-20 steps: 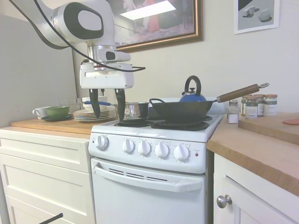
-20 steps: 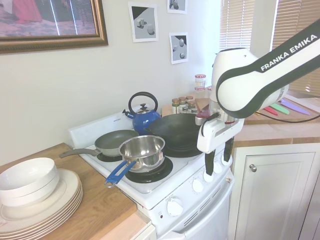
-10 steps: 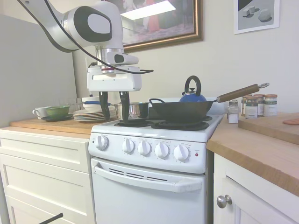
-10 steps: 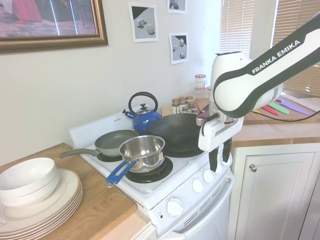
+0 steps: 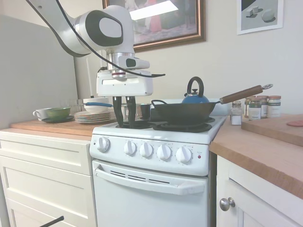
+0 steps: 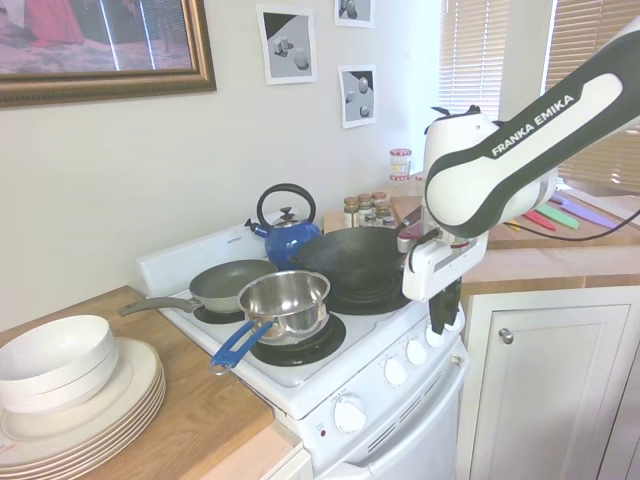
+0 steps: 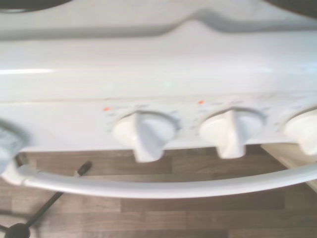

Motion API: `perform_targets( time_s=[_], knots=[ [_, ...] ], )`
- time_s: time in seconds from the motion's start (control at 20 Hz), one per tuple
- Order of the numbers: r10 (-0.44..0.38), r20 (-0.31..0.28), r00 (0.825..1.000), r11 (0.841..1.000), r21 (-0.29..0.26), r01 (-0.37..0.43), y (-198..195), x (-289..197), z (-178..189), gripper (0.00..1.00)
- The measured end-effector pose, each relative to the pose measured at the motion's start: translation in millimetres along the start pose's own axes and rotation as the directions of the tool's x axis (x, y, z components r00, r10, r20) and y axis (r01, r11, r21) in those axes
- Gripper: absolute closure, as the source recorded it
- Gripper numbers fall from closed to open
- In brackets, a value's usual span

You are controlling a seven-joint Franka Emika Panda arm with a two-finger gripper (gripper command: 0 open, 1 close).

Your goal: Turn on the stove on the bottom right

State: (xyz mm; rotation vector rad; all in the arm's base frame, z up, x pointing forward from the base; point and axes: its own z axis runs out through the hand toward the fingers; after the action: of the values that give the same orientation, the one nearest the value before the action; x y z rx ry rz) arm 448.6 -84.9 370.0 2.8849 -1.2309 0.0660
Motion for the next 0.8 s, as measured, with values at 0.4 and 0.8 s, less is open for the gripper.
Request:
perform_targets(
  time_s=[0.4, 0.8],
  knots=[
    [0.043, -0.015, 0.999, 0.999, -0.002, -0.043, 12.5, 29.8, 10.2, 1.0],
    [0.077, -0.017, 0.997, 0.997, -0.017, -0.077, 29.5, 69.0, 22.3, 1.0]
  ],
)
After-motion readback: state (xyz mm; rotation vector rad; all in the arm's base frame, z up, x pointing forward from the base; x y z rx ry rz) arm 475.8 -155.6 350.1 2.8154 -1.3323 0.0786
